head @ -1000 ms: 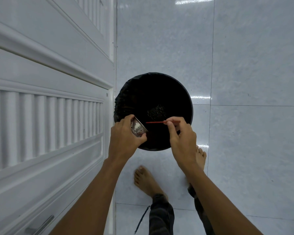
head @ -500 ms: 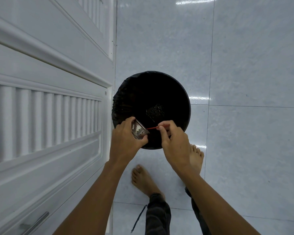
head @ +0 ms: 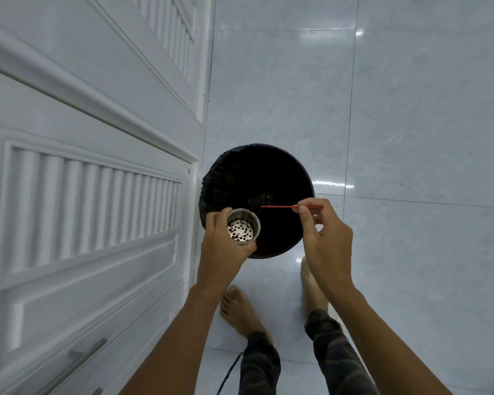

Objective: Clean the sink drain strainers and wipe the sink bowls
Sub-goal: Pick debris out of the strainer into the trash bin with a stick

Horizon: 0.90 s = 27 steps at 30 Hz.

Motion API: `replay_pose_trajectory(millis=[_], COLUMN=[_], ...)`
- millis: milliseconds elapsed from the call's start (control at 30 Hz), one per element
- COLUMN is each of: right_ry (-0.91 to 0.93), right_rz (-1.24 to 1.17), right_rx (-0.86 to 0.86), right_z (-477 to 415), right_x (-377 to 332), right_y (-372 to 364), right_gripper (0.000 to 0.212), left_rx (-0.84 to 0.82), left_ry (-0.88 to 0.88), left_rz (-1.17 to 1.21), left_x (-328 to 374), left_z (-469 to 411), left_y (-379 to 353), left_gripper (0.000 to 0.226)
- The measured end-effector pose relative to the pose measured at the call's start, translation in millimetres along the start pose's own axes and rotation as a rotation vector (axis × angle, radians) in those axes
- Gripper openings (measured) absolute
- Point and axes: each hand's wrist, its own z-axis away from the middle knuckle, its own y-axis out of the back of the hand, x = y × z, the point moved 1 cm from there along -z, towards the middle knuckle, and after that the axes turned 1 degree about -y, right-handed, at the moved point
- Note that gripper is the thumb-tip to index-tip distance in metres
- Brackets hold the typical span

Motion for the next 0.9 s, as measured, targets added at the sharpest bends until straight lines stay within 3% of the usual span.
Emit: replay_pose_trajectory(millis=[200, 500, 733, 900], right_ry=[0.144, 0.454, 0.689, 0.798], right_rz=[-0.065, -0.212, -0.273, -0.317], right_rx=[0.041, 0.056, -0.076, -0.272], right_z=[1, 27, 87, 151], right_x=[-120, -354, -483, -536], right_y=[74, 152, 131, 71], right_gripper=[0.007, 0.011, 0.006, 0.008], left_rx=[0.177, 0.528, 0.769, 0.936], left_ry=[-0.076, -0.225, -0.226, -0.021], left_rz=[0.111, 0.242, 0.282, 0.244], left_x=[94, 218, 219, 153], left_z=[22, 63, 126, 191], left_y=[79, 260, 382, 449], left_gripper=[0.081, 0.077, 0.079, 0.082])
